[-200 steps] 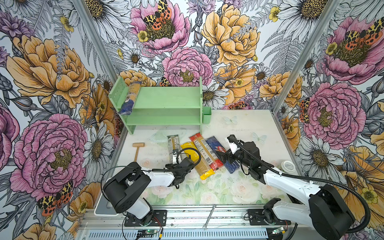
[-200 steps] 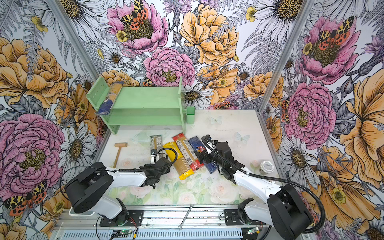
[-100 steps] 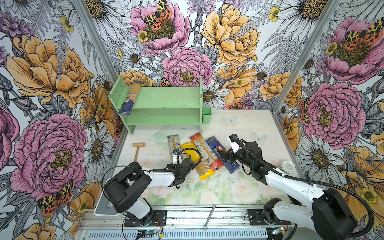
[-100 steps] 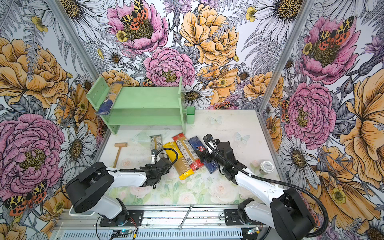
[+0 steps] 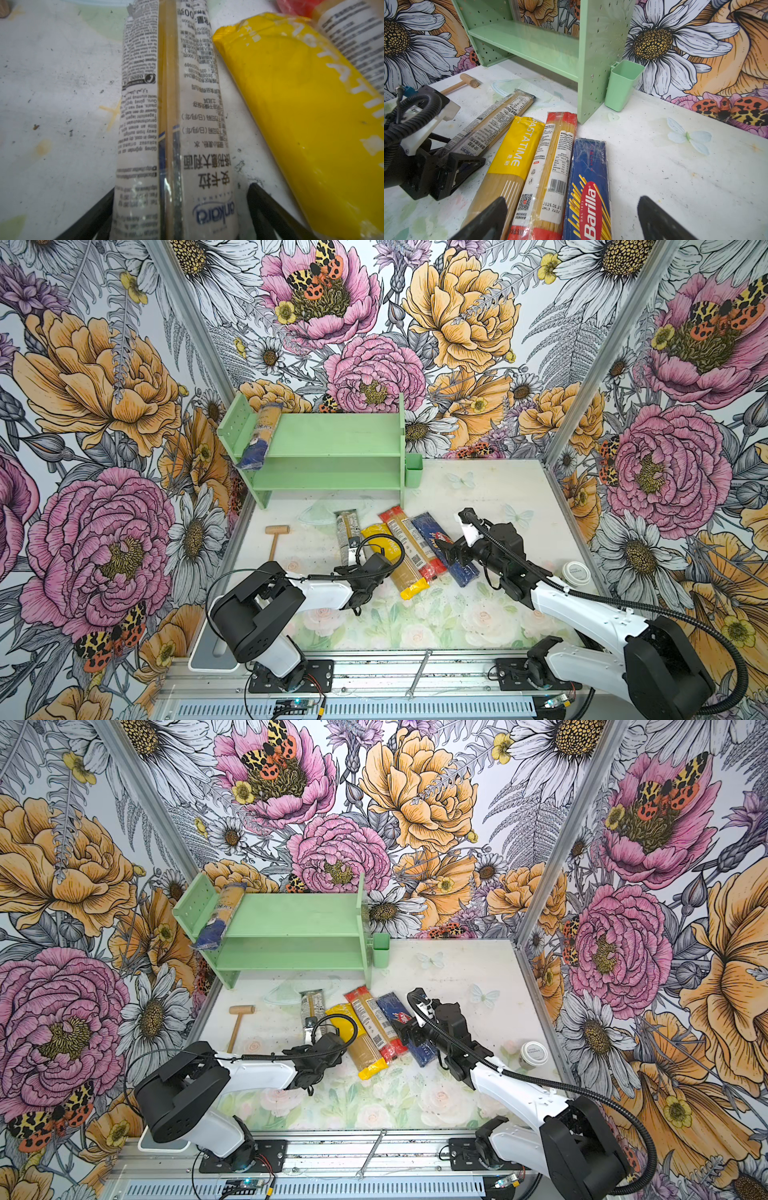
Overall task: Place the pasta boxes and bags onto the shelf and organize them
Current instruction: 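Close the left gripper around the white-and-blue spaghetti package, then lift the white-and-blue package upright with the left gripper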
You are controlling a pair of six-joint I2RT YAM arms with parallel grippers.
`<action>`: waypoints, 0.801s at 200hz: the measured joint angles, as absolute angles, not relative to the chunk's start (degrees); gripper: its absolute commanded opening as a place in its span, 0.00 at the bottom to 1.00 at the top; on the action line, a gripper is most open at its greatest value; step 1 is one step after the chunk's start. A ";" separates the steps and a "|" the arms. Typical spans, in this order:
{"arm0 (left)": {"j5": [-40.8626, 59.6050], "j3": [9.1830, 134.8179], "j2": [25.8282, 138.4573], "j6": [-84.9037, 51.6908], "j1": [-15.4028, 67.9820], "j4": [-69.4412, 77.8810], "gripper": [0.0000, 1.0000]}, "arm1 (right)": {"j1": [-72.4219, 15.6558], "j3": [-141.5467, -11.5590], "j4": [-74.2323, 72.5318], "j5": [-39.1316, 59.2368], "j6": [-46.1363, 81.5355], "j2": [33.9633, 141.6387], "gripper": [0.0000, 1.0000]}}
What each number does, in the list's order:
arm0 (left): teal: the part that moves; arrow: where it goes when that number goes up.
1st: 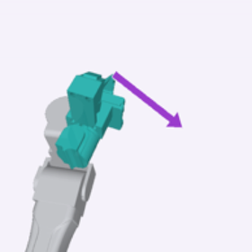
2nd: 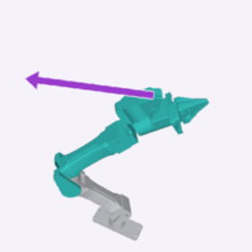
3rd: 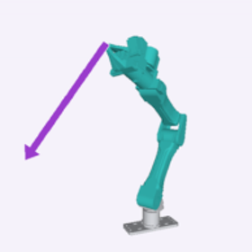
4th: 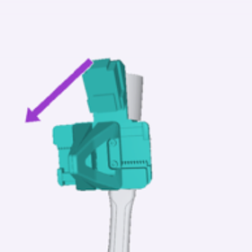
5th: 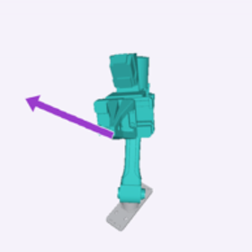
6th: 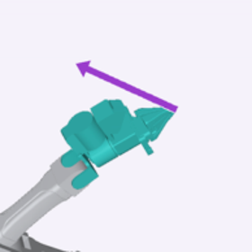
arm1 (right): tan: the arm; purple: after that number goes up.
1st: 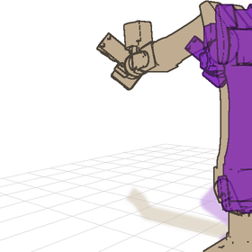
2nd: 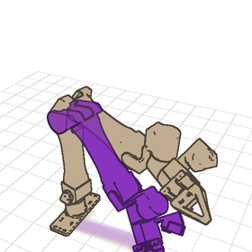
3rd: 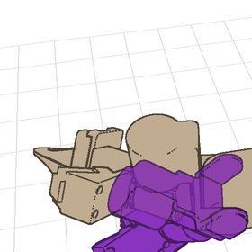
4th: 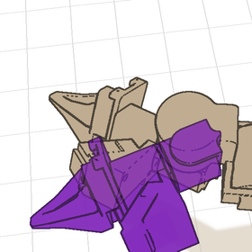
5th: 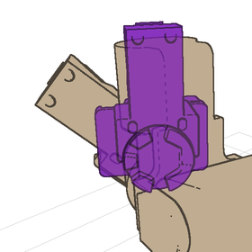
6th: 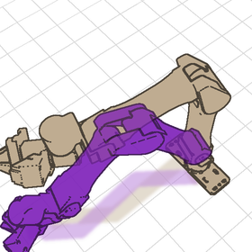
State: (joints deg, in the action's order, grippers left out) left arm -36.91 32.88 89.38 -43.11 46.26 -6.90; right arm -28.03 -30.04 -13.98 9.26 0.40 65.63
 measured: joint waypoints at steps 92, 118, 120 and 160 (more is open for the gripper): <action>-35.92 34.00 89.82 -41.06 42.57 -7.42 0.99 | -28.03 -29.85 -14.04 9.23 0.43 65.60 1.00; -35.81 34.85 90.83 -40.29 41.56 -6.94 0.99 | -28.03 -29.28 -13.98 9.19 0.43 65.60 1.00; -35.81 34.87 90.89 -40.27 41.50 -6.87 0.99 | -28.03 -29.28 -13.96 9.13 0.43 65.60 0.99; -35.33 34.89 92.09 -40.10 40.21 -4.12 0.97 | -28.03 -29.08 -14.00 8.62 0.43 64.90 0.99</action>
State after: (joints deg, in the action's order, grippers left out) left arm -35.33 34.89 92.09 -40.10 40.21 -4.12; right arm -28.03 -29.08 -14.00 8.62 0.43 64.90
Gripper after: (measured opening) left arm 0.986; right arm 0.995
